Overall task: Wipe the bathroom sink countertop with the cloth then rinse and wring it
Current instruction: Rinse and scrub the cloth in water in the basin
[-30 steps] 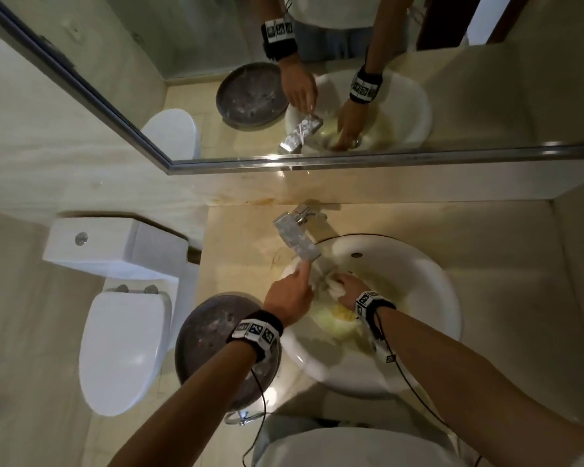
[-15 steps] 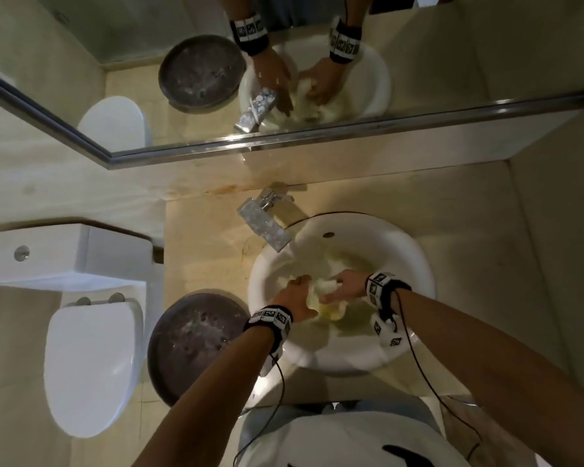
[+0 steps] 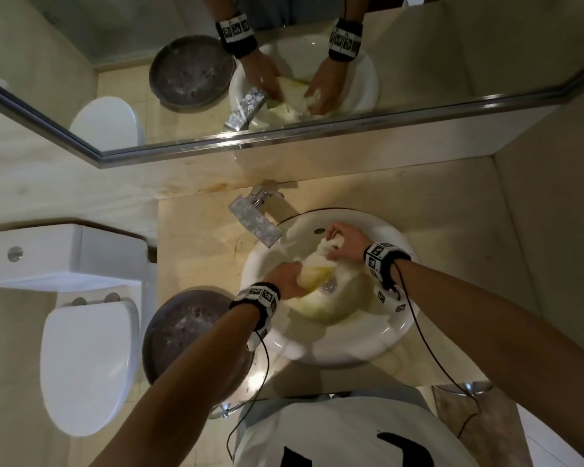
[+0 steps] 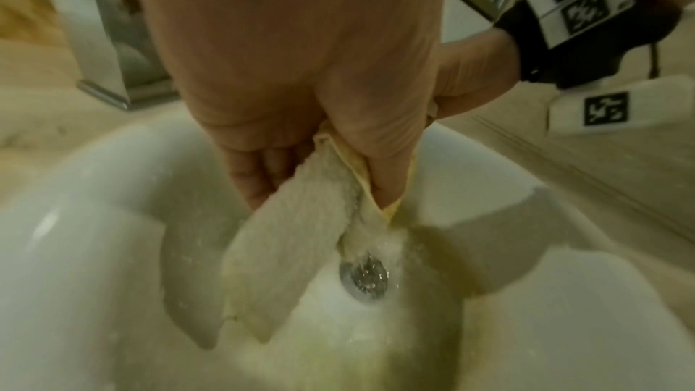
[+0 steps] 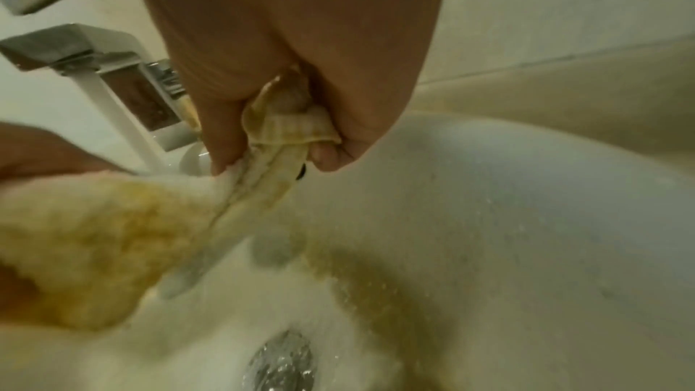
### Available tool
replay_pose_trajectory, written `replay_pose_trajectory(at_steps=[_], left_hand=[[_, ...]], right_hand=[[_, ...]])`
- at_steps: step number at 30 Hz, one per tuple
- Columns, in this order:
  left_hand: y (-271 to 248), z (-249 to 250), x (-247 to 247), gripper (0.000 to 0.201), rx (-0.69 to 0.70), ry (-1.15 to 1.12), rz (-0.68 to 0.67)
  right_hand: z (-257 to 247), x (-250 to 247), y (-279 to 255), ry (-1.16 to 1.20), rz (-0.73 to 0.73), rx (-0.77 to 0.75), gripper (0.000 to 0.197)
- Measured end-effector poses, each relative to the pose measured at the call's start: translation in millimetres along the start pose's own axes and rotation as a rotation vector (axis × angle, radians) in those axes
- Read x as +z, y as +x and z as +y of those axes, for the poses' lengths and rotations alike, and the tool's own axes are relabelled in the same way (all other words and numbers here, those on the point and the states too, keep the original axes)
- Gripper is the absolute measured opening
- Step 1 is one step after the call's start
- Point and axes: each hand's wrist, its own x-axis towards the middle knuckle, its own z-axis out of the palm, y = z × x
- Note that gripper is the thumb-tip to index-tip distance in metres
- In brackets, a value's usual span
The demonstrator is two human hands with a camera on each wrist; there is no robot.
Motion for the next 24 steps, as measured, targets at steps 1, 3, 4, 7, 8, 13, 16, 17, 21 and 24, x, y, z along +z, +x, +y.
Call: replay_pose_trajectory(at_steps=[1, 3, 4, 7, 8, 13, 16, 17, 21, 24], left_hand=[[-1.9, -2.1, -6.6, 0.070, -0.011, -0.004, 0.032], [-4.7, -7.1, -17.9, 0.080, -0.037, -0.048, 0.071], [-6.7, -7.1, -22.4, 0.082, -0.039, -0.069, 0.070], [-7.0, -8.6, -22.6, 0.070, -0.048, -0.093, -0.011], [-6.7, -8.4, -20.4, 0.067, -0.052, -0.094, -0.038], [-5.0, -8.6, -3.7, 0.046, -0.030, -0.106, -0.015], [-4.3, -9.9, 3.3, 0.042, 0.030, -0.125, 0.023], [-3.2, -10.7, 6.8, 0.043, 0.038, -0.126, 0.004], [-4.6, -7.9, 19.2, 0.033, 0.033, 0.050, -0.128], [-4.8, -5.4, 26.0, 0.047, 0.017, 0.145, -0.180]], right_hand=[[-3.4, -2.5, 1.9, -0.024, 0.000, -0.031, 0.046], [-9.2, -7.7, 3.6, -0.053, 0.001, -0.061, 0.055], [-9.7, -9.8, 3.3, -0.059, 0.000, -0.057, 0.060], [-3.6, -10.3, -0.6, -0.066, -0.026, 0.009, 0.053], [-1.0, -8.5, -3.8, -0.089, -0.037, 0.022, 0.044], [15.8, -1.5, -23.0, -0.220, -0.023, -0.038, 0.043], [21.9, -1.1, -34.2, -0.239, -0.116, -0.022, 0.040], [23.6, 0.1, -38.2, -0.245, -0.184, 0.021, 0.037], [31.7, 14.8, -46.5, -0.367, -0.392, 0.136, 0.036], [37.5, 32.6, -45.4, -0.477, -0.375, 0.136, 0.035]])
